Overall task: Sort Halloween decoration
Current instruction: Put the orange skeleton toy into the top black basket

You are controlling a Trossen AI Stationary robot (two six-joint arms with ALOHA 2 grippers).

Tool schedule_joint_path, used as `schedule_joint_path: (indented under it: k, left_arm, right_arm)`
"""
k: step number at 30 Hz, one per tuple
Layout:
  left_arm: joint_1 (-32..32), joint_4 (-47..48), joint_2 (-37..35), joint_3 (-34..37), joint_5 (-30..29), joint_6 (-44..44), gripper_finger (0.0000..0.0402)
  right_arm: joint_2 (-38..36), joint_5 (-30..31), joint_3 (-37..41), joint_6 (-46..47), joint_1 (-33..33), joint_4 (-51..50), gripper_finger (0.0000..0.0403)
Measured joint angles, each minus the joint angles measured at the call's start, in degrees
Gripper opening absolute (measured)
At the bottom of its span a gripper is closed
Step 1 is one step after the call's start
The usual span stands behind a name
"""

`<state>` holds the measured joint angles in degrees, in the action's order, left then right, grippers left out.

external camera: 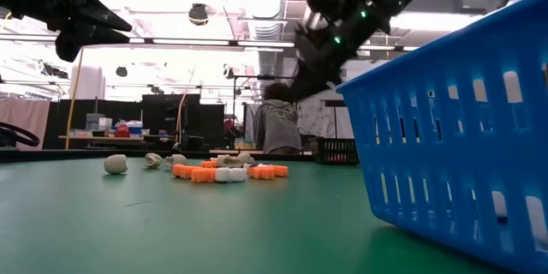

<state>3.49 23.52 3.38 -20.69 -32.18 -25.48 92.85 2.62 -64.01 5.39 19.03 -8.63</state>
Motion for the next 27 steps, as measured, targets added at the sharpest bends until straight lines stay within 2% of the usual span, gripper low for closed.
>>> schedule_joint_path:
  k: [3,7,9,16,20,27]
  left_arm:
    - [0.0,0.0,0.0,0.0,0.0,0.7,0.0121]
    - [0.0,0.1,0.0,0.0,0.0,0.7,0.0121]
    - [0.0,0.1,0.0,0.0,0.0,0.7,0.0121]
    - [0.0,0.2,0.0,0.0,3.8,0.6,0.0121]
    - [0.0,0.3,0.0,0.0,5.2,0.6,0.0121]
    - [0.0,0.2,0.0,0.0,4.9,0.7,0.0121]
  right_arm:
    - [1.8,-0.6,0.0,-3.5,-5.4,5.8,0.0168]
    - [6.0,2.6,0.0,-8.9,-9.6,15.0,0.0163]
    - [8.8,4.8,0.0,-10.3,-10.4,18.6,0.0161]
    - [18.9,3.7,0.0,-5.9,-9.2,31.8,0.0157]
    - [22.2,3.4,0.0,-2.5,-8.5,34.2,0.0157]
    - [24.7,3.7,0.0,1.3,-8.0,30.7,0.0155]
